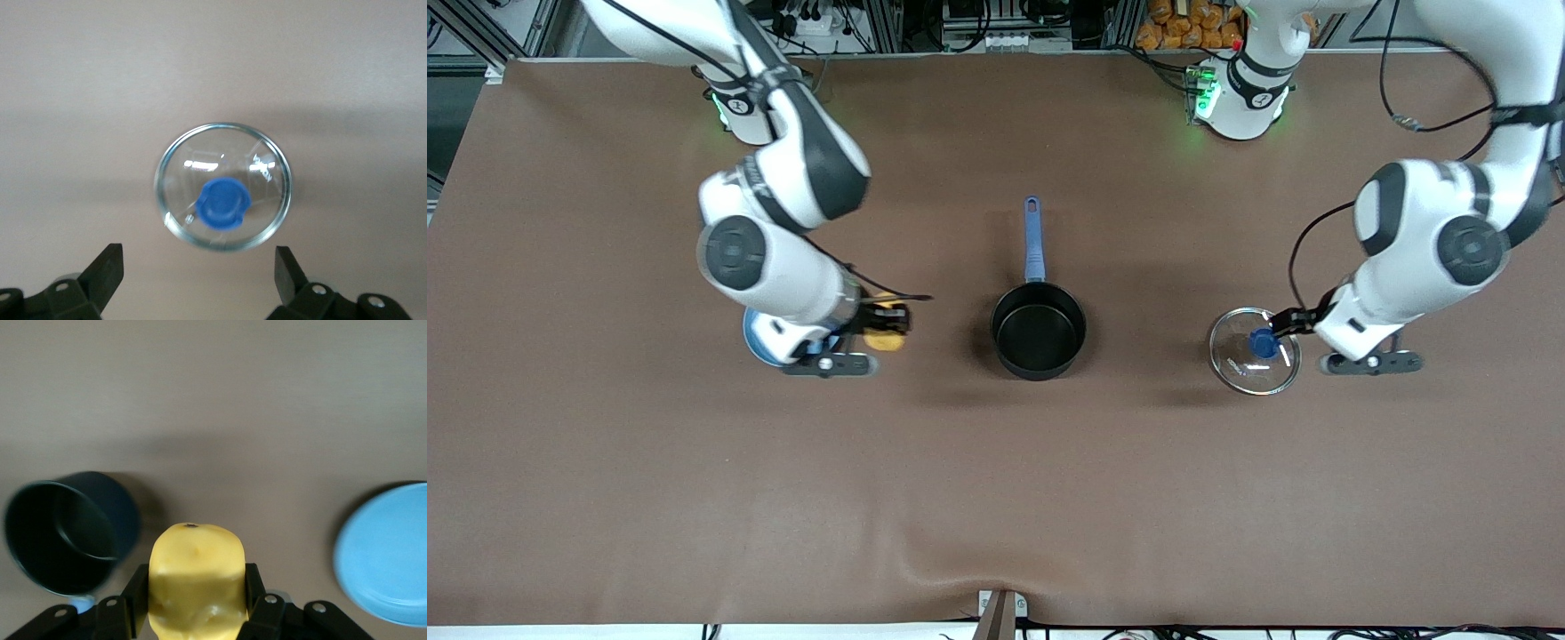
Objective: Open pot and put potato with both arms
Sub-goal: 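Grasp the yellow potato on the plate with the right gripper, then carry the potato over the pot with the right gripper while the left gripper retracts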
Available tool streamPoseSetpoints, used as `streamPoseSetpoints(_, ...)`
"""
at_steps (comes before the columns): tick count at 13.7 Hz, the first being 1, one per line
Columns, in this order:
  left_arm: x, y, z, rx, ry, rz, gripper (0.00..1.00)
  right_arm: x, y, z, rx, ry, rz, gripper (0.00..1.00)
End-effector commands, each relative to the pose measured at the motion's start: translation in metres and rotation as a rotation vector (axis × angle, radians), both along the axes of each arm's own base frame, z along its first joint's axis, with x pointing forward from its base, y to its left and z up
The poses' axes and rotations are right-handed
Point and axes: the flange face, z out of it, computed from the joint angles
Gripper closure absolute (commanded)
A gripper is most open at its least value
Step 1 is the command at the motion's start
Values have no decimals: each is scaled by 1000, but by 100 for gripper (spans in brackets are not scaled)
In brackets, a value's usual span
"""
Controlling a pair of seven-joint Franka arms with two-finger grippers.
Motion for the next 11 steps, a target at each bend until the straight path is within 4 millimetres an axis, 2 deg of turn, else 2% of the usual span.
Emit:
streamPoseSetpoints(1,1,6,71,14,26,12,0,21,62,-7,40,-23,-49,100)
streamPoseSetpoints(2,-4,5,100,8,22,16,0,16,85,-9,54,-40,-26,100)
streamPoseSetpoints(3,-13,5,128,-13,8,28,0,14,98,-11,63,-51,-14,100)
streamPoseSetpoints(5,-31,15,175,-33,-32,54,0,-1,134,-29,87,-77,-46,100)
streamPoseSetpoints(7,-51,9,216,-40,-88,42,0,-12,158,-53,103,-94,-62,100)
streamPoseSetpoints(9,-63,11,241,-46,-101,43,0,-24,174,-78,95,-81,-50,100)
streamPoseSetpoints(11,-68,15,254,-45,-105,50,0,-37,190,-94,83,-71,-32,100)
